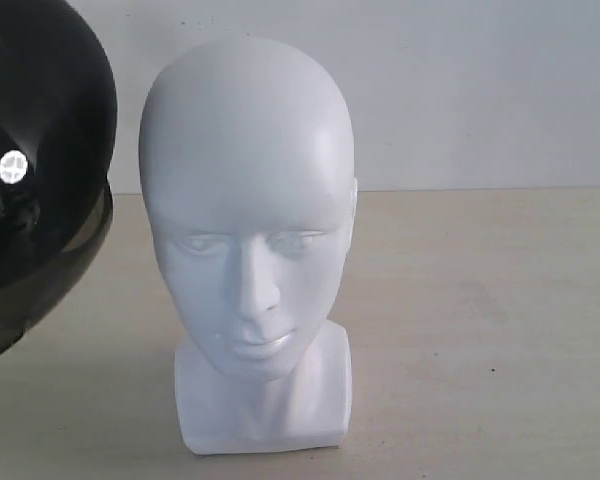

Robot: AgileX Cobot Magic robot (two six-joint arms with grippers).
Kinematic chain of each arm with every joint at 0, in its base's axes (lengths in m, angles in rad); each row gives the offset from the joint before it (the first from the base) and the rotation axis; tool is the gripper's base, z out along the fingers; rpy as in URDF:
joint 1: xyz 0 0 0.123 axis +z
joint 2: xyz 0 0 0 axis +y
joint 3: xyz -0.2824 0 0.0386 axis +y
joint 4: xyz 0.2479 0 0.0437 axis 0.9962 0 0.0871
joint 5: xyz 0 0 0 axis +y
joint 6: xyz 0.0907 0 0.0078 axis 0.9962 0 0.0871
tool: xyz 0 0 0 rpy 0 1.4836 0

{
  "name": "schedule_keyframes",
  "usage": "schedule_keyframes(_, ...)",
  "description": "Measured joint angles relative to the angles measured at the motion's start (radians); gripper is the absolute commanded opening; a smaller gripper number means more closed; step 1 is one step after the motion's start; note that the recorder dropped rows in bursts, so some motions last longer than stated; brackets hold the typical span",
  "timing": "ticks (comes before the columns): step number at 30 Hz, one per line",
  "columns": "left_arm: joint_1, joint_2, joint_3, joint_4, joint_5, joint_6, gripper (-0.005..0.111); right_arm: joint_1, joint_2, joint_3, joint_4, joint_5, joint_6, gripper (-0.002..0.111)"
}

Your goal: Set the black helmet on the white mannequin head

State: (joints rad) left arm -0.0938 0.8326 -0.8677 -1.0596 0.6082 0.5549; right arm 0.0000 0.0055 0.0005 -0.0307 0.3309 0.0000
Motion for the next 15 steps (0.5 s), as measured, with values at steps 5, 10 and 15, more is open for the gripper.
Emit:
schedule_keyframes(5, 0.002, -0.002, -0.039, -0.023, -0.032, 0.014, 0.004, 0.0, 0.0, 0.0, 0.0, 0.0, 0.0, 0.0)
schedule_keyframes(10, 0.002, -0.007, -0.061, -0.06, -0.053, 0.014, 0.004, 0.0, 0.0, 0.0, 0.0, 0.0, 0.0, 0.0)
schedule_keyframes(15, 0.027, -0.015, -0.071, -0.143, -0.066, 0.043, 0.004, 0.0, 0.0, 0.0, 0.0, 0.0, 0.0, 0.0)
